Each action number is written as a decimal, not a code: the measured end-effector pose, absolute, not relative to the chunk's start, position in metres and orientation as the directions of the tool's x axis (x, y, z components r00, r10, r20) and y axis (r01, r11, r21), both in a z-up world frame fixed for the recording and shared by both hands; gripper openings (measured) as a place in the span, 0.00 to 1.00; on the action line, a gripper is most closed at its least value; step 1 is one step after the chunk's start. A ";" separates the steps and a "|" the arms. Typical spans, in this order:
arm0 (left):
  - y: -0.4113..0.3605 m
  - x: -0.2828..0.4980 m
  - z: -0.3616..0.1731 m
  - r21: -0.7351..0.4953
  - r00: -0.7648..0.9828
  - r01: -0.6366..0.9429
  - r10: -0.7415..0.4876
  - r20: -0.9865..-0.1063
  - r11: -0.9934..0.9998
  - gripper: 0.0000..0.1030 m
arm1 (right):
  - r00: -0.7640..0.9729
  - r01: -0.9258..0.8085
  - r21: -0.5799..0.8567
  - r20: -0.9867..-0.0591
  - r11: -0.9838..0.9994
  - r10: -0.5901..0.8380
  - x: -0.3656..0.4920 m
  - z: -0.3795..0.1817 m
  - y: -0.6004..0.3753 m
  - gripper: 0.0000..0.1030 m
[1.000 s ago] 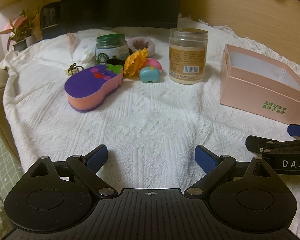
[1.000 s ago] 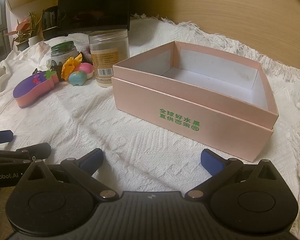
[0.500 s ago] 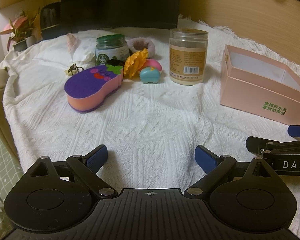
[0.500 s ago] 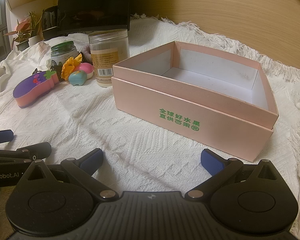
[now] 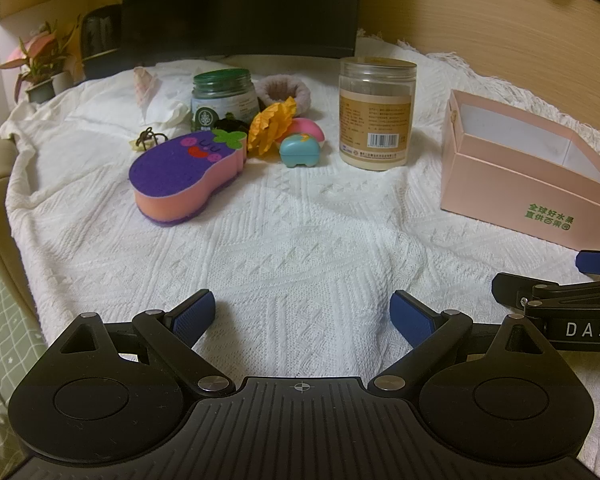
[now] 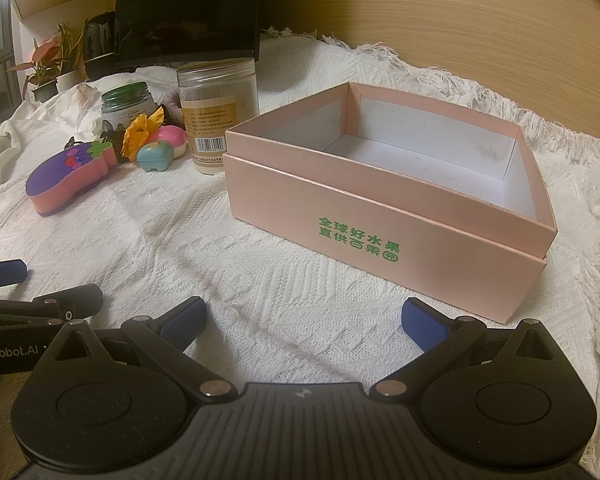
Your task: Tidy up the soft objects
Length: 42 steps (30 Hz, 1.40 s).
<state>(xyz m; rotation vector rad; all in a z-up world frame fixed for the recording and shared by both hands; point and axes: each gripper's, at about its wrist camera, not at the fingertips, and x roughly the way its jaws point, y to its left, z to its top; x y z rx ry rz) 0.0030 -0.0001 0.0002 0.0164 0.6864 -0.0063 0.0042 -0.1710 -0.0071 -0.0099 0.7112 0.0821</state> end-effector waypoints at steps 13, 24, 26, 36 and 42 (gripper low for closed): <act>0.000 0.003 0.001 0.013 0.765 0.007 0.003 -0.644 1.000 0.95 | 0.755 -0.079 0.019 -0.652 0.997 0.072 0.004 -0.007 -0.171 1.00; -0.001 0.004 0.002 0.014 0.759 0.005 0.005 -0.651 1.000 0.95 | 0.755 -0.079 0.019 -0.651 0.997 0.072 0.004 -0.007 -0.171 1.00; -0.001 0.005 0.002 0.015 0.757 0.005 0.006 -0.653 1.000 0.95 | 0.755 -0.079 0.019 -0.651 0.997 0.073 0.004 -0.007 -0.171 1.00; -0.001 0.005 0.003 0.015 0.752 0.009 0.003 -0.659 1.000 0.95 | 0.756 -0.079 0.019 -0.650 0.997 0.073 0.004 -0.007 -0.171 1.00; 0.001 0.007 0.005 0.002 0.737 0.012 -0.008 -0.676 1.000 0.94 | 0.747 -0.085 0.022 -0.660 0.996 0.078 0.001 -0.005 -0.173 1.00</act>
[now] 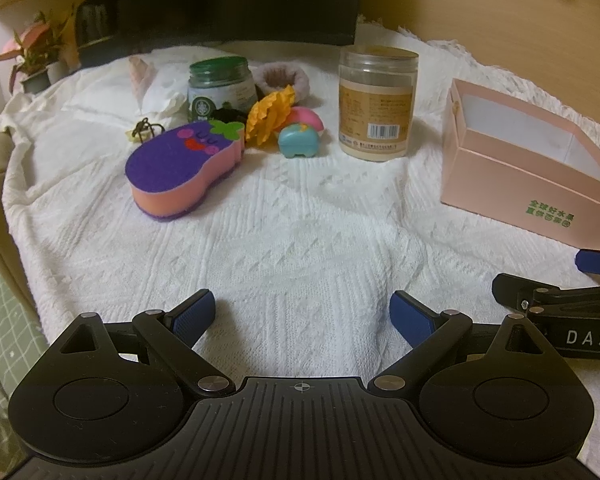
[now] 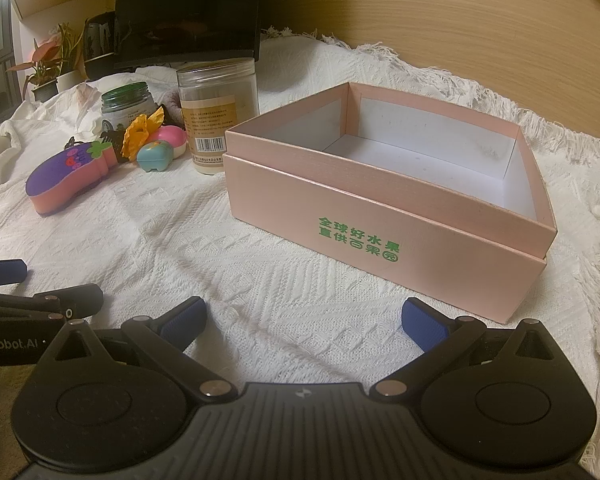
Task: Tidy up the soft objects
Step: 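Grasp the purple eggplant sponge with the left gripper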
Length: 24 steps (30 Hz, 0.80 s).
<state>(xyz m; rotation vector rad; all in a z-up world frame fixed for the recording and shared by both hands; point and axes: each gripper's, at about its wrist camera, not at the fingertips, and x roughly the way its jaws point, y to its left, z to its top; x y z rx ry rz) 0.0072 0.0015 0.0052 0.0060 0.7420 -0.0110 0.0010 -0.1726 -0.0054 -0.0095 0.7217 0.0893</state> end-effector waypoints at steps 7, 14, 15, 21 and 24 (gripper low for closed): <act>0.013 0.013 0.020 -0.037 0.638 0.154 -0.127 -0.759 0.987 0.79 | 0.567 -0.072 0.022 -0.821 0.997 0.060 0.024 0.003 -0.171 1.00; 0.084 0.024 0.060 -0.166 0.687 0.248 -0.294 -0.664 0.954 0.64 | 0.542 -0.050 0.022 -0.839 0.999 0.045 0.029 0.005 -0.164 1.00; 0.090 0.026 0.068 -0.106 0.725 0.258 -0.266 -0.635 0.960 0.64 | 0.545 -0.036 0.019 -0.838 0.999 0.036 0.029 0.005 -0.162 1.00; 0.105 0.095 0.070 0.089 0.724 0.296 -0.163 -0.670 0.951 0.64 | 0.624 -0.048 -0.028 -0.782 0.998 0.008 0.026 0.034 -0.131 0.94; 0.114 0.119 0.056 0.046 0.660 0.316 -0.185 -0.728 0.947 0.65 | 0.644 -0.036 0.033 -0.763 0.999 0.048 0.034 0.050 -0.121 0.94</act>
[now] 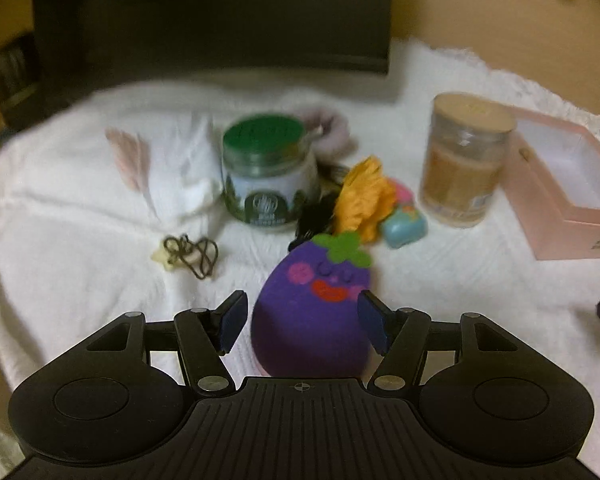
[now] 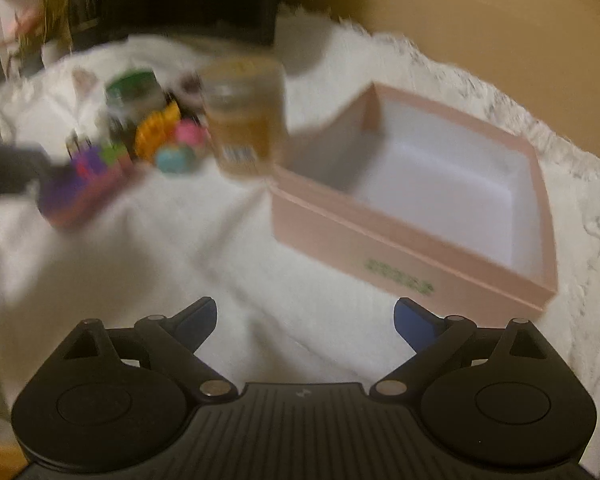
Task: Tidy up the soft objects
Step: 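Grasp the purple eggplant sponge with the left gripper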
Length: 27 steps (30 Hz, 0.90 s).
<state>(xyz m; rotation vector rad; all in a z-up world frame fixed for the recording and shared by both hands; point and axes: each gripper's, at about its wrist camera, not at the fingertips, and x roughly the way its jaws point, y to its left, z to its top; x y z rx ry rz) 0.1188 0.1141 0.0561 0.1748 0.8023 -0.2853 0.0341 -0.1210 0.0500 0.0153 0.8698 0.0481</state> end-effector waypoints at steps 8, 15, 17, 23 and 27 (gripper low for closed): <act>0.109 0.132 0.037 0.035 0.586 0.505 -0.312 -0.748 0.863 0.83 | 0.641 -0.103 0.029 -0.762 0.994 0.089 0.052 0.058 -0.084 0.94; 0.156 0.135 0.058 -0.145 0.579 0.448 -0.410 -0.705 0.882 0.69 | 0.655 -0.115 -0.005 -0.752 0.993 0.072 0.066 0.059 -0.061 0.94; 0.179 0.130 0.071 -0.173 0.614 0.396 -0.401 -0.680 0.902 0.69 | 0.674 -0.151 -0.032 -0.735 0.988 0.079 0.077 0.065 -0.045 0.94; 0.268 0.124 0.096 -0.232 0.726 0.128 -0.250 -0.640 0.964 0.69 | 0.723 -0.352 -0.099 -0.660 0.931 0.203 0.128 0.094 0.039 0.83; 0.313 0.122 0.099 -0.242 0.752 0.025 -0.178 -0.635 0.970 0.69 | 0.754 -0.471 -0.194 -0.594 0.861 0.279 0.173 0.107 0.114 0.73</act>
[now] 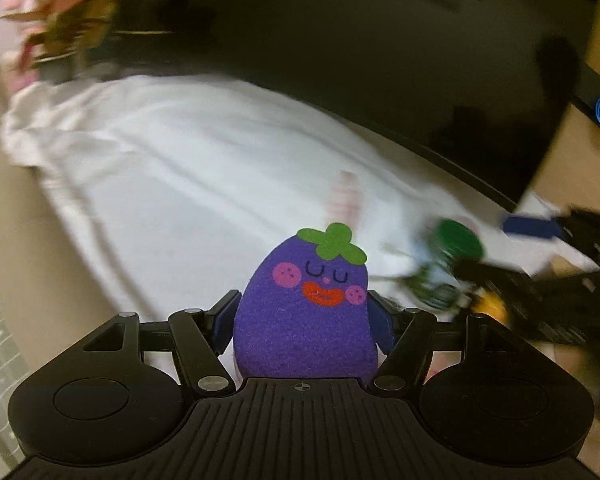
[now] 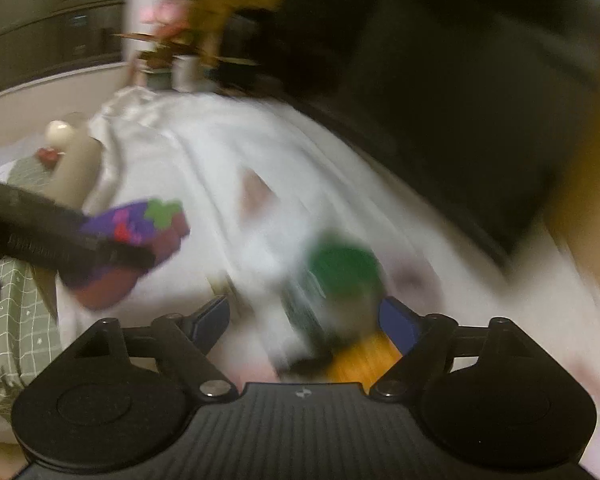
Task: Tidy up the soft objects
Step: 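Carry the eggplant sponge into the pink box while the right gripper grasps a pink item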
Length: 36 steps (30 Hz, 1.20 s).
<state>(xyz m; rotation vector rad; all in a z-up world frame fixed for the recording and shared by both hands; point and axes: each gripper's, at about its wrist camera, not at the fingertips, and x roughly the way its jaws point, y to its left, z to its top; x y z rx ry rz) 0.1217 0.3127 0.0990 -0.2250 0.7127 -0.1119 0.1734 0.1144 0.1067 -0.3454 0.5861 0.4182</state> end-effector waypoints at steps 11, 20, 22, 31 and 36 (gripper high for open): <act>0.374 0.110 0.073 -0.336 0.754 -0.062 -0.177 -0.633 0.940 0.69 | 0.717 -0.537 -0.309 -0.657 0.785 0.233 0.272 0.067 0.219 0.02; 0.370 0.144 0.113 -0.338 0.801 -0.014 -0.192 -0.567 0.941 0.69 | 0.694 -0.532 -0.090 -0.617 0.842 0.372 0.265 0.171 0.175 0.01; 0.357 0.153 0.125 -0.331 0.807 0.017 -0.208 -0.553 0.944 0.69 | 0.717 -0.511 -0.094 -0.595 0.855 0.363 0.249 0.185 0.154 0.01; 0.209 0.165 0.192 -0.268 0.770 0.339 -0.429 -0.471 0.902 0.69 | 0.859 -0.290 -0.129 -0.472 0.948 0.199 0.166 0.236 0.010 0.01; 0.093 0.168 0.211 -0.266 0.648 0.546 -0.601 -0.468 0.795 0.69 | 0.903 -0.091 -0.130 -0.428 0.987 0.027 0.104 0.241 -0.097 0.01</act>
